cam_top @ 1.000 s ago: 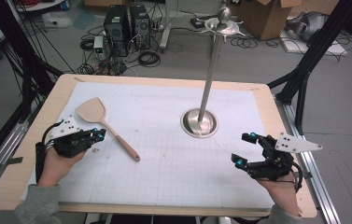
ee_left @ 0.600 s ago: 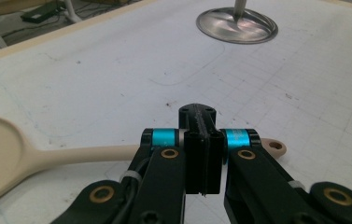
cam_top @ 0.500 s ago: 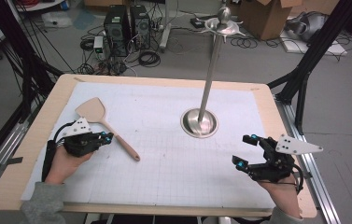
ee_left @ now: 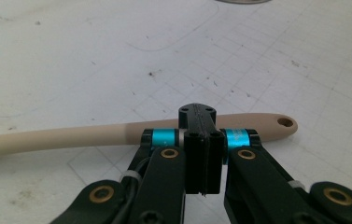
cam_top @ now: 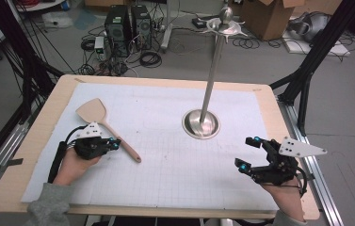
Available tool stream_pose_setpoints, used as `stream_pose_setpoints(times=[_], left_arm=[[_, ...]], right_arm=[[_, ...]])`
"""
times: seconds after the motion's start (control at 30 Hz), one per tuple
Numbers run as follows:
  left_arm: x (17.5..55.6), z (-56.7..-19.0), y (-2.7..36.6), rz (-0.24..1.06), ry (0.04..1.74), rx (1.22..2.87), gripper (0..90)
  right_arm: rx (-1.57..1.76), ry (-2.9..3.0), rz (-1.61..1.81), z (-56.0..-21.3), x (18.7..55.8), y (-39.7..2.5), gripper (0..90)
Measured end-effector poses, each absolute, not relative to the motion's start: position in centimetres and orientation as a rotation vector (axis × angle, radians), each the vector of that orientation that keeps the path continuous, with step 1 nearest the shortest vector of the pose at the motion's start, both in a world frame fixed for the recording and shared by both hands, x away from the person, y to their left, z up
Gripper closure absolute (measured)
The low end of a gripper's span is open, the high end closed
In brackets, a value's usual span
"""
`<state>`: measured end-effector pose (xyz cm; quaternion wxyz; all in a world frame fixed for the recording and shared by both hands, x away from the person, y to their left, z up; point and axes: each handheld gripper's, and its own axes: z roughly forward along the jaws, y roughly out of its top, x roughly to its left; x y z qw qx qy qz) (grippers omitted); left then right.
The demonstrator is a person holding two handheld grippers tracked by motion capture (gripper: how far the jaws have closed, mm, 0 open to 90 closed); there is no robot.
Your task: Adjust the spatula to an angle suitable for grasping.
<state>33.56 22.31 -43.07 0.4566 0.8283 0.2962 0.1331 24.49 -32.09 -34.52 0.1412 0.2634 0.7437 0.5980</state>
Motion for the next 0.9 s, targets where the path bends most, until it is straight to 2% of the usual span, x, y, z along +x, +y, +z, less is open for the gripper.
stream_pose_setpoints(times=[0.57, 0.9], left_arm=[[33.7, -44.3, 21.1, 0.322, 0.707, 2.135, 89.7], [33.7, -44.5, 20.9, 0.334, 0.692, 2.125, 89.7]], right_arm=[[0.756, 2.173, 1.718, -34.6, 24.7, -31.7, 15.3], [0.733, 2.176, 1.747, -34.4, 24.6, -31.6, 15.3]])
